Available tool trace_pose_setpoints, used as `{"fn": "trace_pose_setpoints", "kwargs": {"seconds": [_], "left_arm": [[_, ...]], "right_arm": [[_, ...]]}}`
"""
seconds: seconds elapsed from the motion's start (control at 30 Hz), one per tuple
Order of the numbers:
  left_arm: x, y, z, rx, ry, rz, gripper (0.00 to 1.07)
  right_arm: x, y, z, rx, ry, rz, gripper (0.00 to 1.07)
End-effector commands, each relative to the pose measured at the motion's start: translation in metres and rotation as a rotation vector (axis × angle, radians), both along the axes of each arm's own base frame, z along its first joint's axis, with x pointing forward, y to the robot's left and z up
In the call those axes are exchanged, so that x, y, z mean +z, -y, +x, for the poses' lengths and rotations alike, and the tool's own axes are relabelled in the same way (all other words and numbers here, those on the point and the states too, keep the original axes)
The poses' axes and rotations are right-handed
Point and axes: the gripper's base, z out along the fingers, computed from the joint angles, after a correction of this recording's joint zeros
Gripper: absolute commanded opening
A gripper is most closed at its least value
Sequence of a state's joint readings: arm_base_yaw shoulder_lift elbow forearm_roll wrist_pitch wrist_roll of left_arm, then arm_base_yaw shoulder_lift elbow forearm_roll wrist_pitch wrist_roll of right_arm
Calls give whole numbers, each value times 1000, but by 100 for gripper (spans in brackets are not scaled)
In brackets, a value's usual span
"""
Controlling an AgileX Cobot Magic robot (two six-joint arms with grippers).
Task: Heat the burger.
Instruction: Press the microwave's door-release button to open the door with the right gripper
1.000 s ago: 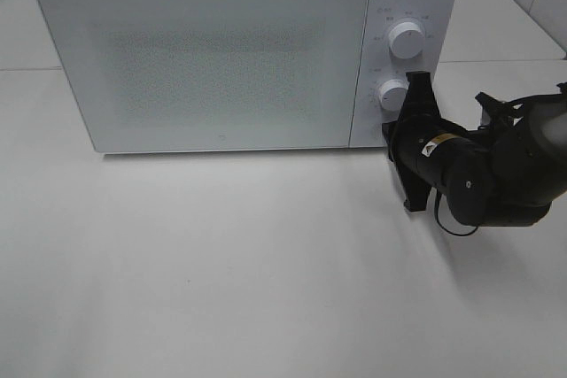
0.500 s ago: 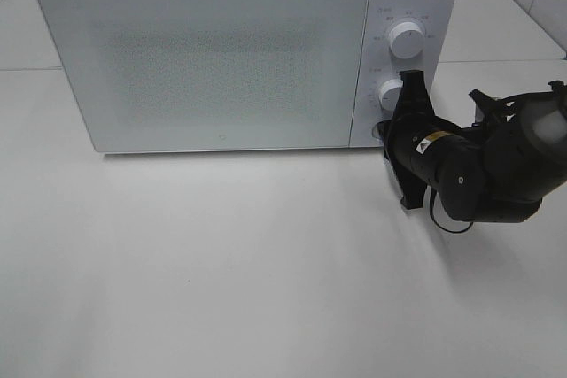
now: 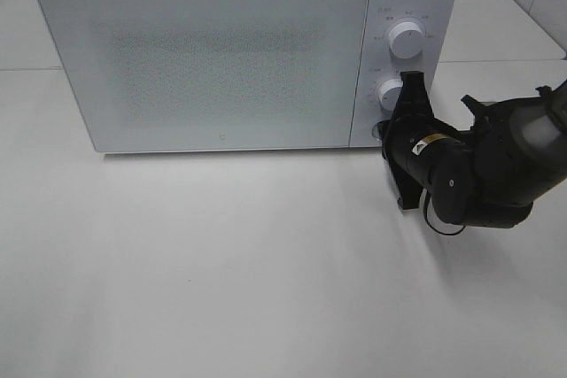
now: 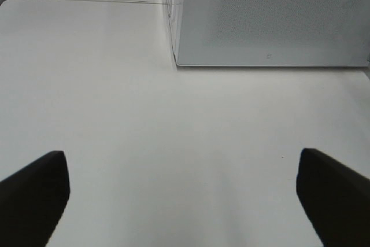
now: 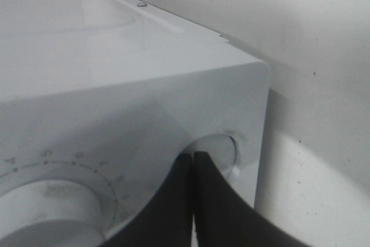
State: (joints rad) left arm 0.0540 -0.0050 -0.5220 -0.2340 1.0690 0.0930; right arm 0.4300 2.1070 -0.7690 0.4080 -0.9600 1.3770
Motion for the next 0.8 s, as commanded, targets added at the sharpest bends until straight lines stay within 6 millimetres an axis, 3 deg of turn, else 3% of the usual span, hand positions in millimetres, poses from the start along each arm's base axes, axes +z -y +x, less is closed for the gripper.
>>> {"fn": "trace_pose_setpoints", "kwargs": {"seconds": [0.03, 0.37, 0.8], "left_arm": [[0, 0, 0, 2, 10, -6, 100], [0, 0, 0, 2, 10, -6, 100], [0, 0, 0, 2, 10, -6, 100]], "right_arm": [[46, 11, 26, -145, 347, 18, 0], [67, 26, 45, -215, 476, -14, 0], [70, 25, 46, -216, 510, -6, 0]]}}
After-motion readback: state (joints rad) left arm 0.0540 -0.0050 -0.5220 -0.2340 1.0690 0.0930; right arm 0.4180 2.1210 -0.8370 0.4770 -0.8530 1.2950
